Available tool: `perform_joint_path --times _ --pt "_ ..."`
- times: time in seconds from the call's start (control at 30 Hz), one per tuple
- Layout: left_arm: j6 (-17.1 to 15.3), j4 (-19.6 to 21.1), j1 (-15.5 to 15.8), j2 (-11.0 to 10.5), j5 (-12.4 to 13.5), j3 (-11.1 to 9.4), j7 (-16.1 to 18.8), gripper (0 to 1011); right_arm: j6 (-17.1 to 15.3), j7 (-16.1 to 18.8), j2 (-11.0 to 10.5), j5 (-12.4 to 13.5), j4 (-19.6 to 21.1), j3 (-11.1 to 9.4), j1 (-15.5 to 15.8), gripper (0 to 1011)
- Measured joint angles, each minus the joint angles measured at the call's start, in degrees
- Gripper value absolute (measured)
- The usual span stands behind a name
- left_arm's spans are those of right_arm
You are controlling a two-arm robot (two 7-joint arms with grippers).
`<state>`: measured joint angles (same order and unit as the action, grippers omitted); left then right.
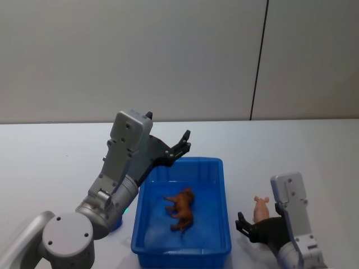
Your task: Pick up the two dolls from the table and place them into the box.
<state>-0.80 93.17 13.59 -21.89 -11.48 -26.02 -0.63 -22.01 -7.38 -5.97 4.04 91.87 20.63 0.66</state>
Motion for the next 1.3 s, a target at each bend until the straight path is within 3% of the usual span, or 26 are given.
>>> perform_joint_path --times 0.23,0.37,0.7,0.97,1.3 --pt "0.0 0.0 0.0 0.0 0.0 0.0 0.0 1001 -1.4 -0.3 0.5 1.5 -0.4 -0.2 0.3 999" --pt "0.0 0.0 0.0 0.0 0.0 0.0 0.0 1001 -2.1 -0.3 0.7 2.6 -0.7 -0.4 0.3 929" --pt "0.0 0.0 0.0 0.0 0.0 0.0 0.0 1001 -3.1 0.1 1.2 4.7 -1.4 -0.9 0.2 626" --pt "0.0 0.0 0.0 0.0 0.0 0.0 0.0 1001 -2.6 0.3 1.3 4.6 -1.3 -1.1 0.5 386" --pt "0.0 0.0 0.0 0.0 0.0 0.0 0.0 1001 0.2 0.3 1.0 1.9 0.2 -0.9 1.3 379"
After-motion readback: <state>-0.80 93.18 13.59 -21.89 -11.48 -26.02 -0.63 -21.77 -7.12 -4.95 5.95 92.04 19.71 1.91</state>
